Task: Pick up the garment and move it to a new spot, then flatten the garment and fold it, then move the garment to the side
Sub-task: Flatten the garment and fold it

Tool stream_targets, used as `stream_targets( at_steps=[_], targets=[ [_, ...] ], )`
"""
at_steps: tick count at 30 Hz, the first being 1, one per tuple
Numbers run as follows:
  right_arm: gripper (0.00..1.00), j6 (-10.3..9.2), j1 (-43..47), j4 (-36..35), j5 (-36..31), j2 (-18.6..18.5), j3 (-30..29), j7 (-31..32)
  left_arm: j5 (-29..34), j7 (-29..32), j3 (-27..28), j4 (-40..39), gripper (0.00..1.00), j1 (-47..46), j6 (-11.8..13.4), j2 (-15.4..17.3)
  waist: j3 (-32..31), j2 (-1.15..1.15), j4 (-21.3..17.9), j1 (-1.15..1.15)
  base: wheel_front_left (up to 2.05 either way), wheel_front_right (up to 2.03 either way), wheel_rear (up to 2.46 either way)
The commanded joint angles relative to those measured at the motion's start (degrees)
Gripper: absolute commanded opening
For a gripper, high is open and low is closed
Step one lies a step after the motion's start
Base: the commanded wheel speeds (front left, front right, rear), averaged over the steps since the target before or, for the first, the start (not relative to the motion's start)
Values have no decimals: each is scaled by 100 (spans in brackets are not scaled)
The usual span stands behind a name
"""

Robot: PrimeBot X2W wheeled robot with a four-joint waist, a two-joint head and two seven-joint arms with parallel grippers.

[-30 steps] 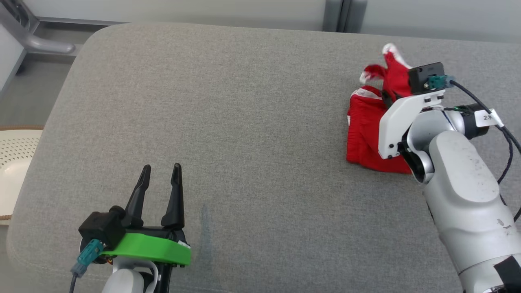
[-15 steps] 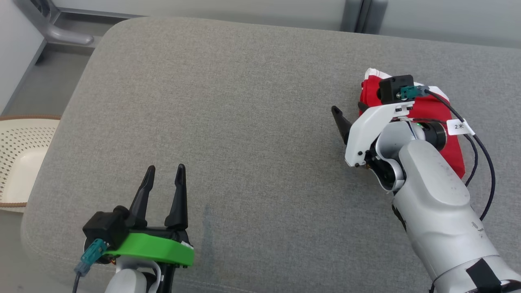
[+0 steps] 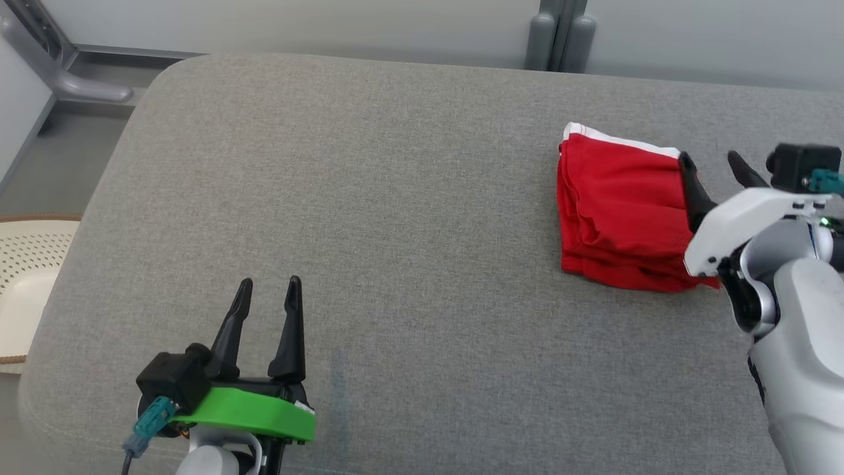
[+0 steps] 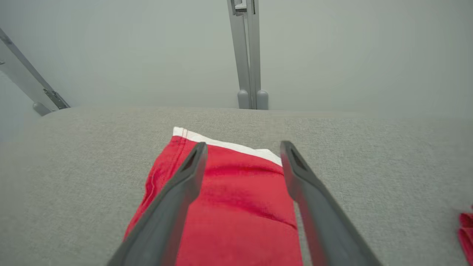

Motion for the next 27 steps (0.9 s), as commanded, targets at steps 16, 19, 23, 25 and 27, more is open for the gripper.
stream_targets(
  at_steps=[16, 19, 23, 25, 27],
  targets=[
    [0, -2, -54, 1929, -675, 899, 1337, -1056, -67, -13, -134, 1, 100, -250, 2, 76, 284, 0, 226, 0, 0, 0, 0],
    [0, -4, -33, 2057, -404, 938, 1821, -1081, -73, -13, -119, 23, 100, -213, 2, 71, 245, 0, 240, 0, 0, 0, 0],
    [0, -4, 110, 1937, 46, 987, 2354, -1205, -59, -13, -57, 40, 100, -130, 2, 73, 125, 0, 192, 0, 0, 0, 0],
    [0, -4, 164, 1723, 272, 994, 2544, -1320, -40, -13, -10, 39, 100, -76, 2, 86, 44, 0, 135, 0, 0, 0, 0],
    [8, -4, 251, 1438, 442, 968, 2666, -1457, -18, -12, 56, 29, 100, -10, 2, 97, -40, 0, 53, 0, 0, 0, 0]
  ],
)
